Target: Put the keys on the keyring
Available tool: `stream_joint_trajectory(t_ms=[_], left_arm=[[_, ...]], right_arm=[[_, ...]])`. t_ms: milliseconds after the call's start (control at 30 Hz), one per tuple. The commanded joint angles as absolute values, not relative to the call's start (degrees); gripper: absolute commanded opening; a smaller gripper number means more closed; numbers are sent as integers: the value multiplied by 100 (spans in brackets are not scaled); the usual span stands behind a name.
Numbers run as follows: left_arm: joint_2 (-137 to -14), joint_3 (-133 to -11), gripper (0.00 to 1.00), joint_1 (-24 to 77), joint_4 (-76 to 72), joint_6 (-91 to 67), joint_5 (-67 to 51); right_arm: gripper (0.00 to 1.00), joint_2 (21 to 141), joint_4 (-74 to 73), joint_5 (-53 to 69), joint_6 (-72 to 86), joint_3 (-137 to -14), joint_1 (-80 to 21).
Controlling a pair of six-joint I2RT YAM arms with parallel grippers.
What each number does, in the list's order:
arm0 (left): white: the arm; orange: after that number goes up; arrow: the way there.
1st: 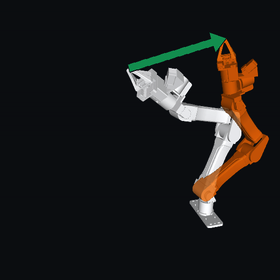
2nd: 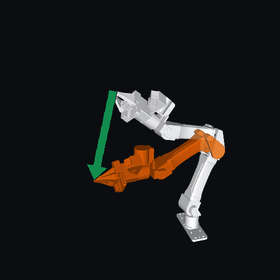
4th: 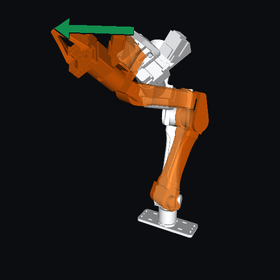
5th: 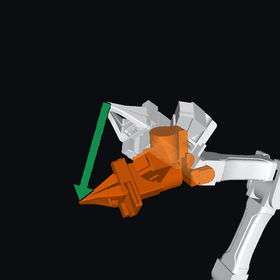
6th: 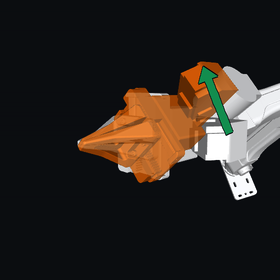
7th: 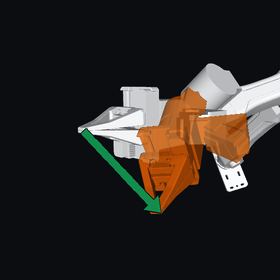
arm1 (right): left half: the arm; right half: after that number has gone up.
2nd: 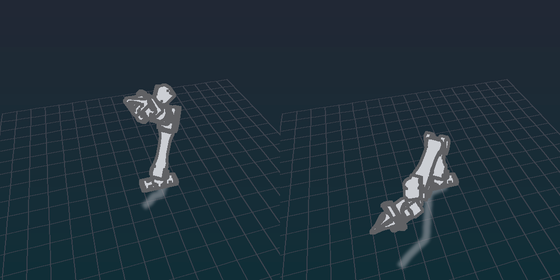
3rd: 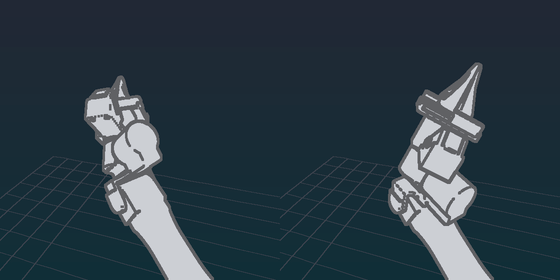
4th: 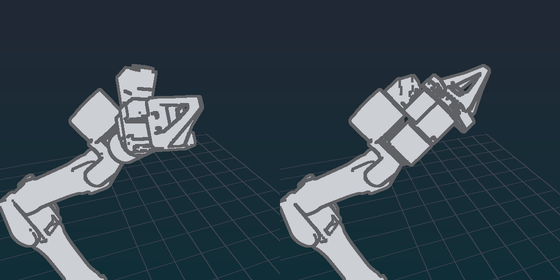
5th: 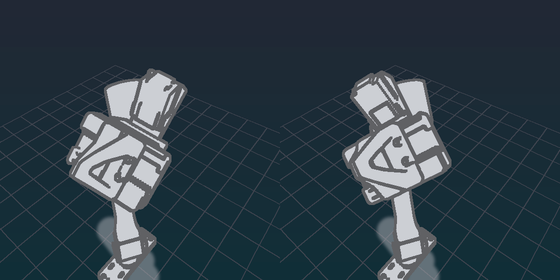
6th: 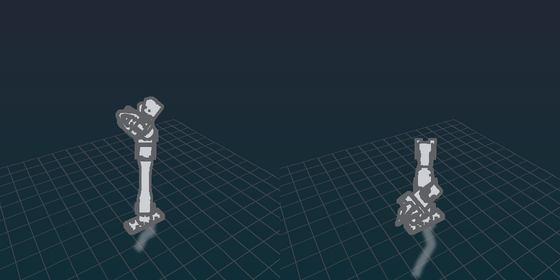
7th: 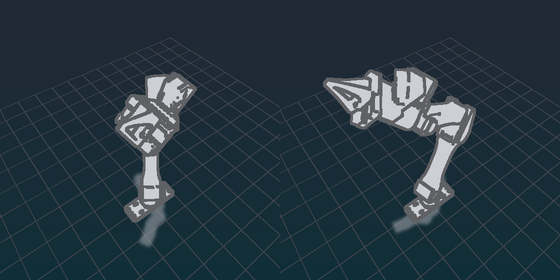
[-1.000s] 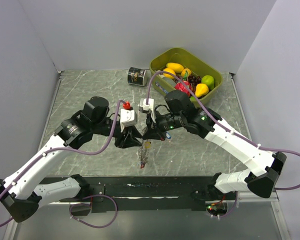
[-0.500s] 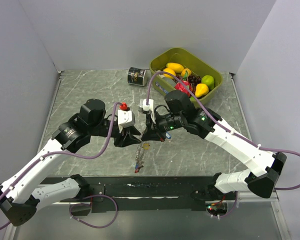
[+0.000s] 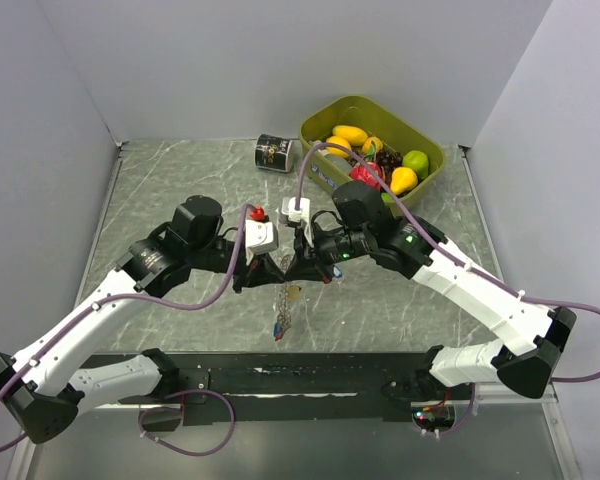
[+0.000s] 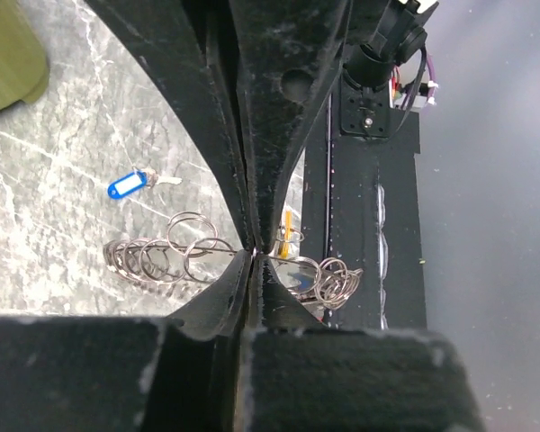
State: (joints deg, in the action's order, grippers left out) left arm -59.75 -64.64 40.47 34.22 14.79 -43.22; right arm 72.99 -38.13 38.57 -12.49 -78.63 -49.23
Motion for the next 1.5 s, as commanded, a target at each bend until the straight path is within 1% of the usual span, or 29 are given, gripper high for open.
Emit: stream_joint_trajectory(t_ms=[0, 100, 200, 233, 300, 333, 433, 533, 700, 833, 967, 1000, 1267, 1367, 1400, 1467], left_arm=[[-5933, -6469, 1, 4034, 3191, 1521, -4412], [-5740, -6311, 1, 4034, 2840, 1363, -4395], [-5432, -6004, 1, 4034, 2147, 1073, -4368], [-5336, -5768, 1, 4034, 1944, 959, -4394], [-5107, -5538, 1, 4034, 1277, 617, -4464], [-5037, -5320, 1, 4034, 1066, 485, -4534], [-4730, -4941, 1, 4034, 310, 63, -4448], [-4475, -4616, 1, 4025, -350, -386, -4281], [-4105, -4149, 1, 4034, -1605, -1063, -4192], [-3938, -3964, 1, 4034, -2126, -1353, -4315], [-3999, -4087, 1, 4034, -2057, -1389, -4465], [-3999, -4104, 1, 4034, -2039, -1380, -4482], [-4052, -4201, 1, 4034, -1986, -1389, -4588], [-4078, -4210, 1, 4034, -2004, -1389, -4597], [-4087, -4219, 1, 4034, -2004, -1389, -4597], [-4104, -4227, 1, 4034, -2004, -1389, -4597]], right_arm=[[0, 7093, -3393, 4034, -1187, -7910, -4948], [0, 7014, -3192, 3895, -1081, -7832, -4957], [16, 6856, -2971, 3728, -941, -7674, -4948], [27, 6768, -2849, 3674, -853, -7647, -4931], [39, 6689, -2725, 3648, -765, -7542, -4905], [50, 6593, -2594, 3604, -660, -7498, -4887], [65, 6321, -2348, 3551, -432, -7243, -4756], [73, 6031, -2048, 3752, -317, -6927, -4632], [76, 5898, -1978, 4183, -404, -6636, -4579], [82, 5828, -1828, 4421, -439, -6408, -4570], [82, 5766, -1653, 4631, -413, -6311, -4570], [81, 5757, -1644, 4701, -422, -6311, -4570], [79, 5801, -1460, 4623, -282, -6319, -4579], [74, 5871, -1441, 4737, -220, -6407, -4570], [66, 5932, -1459, 4772, -202, -6433, -4570], [55, 5985, -1459, 4851, -167, -6477, -4570]])
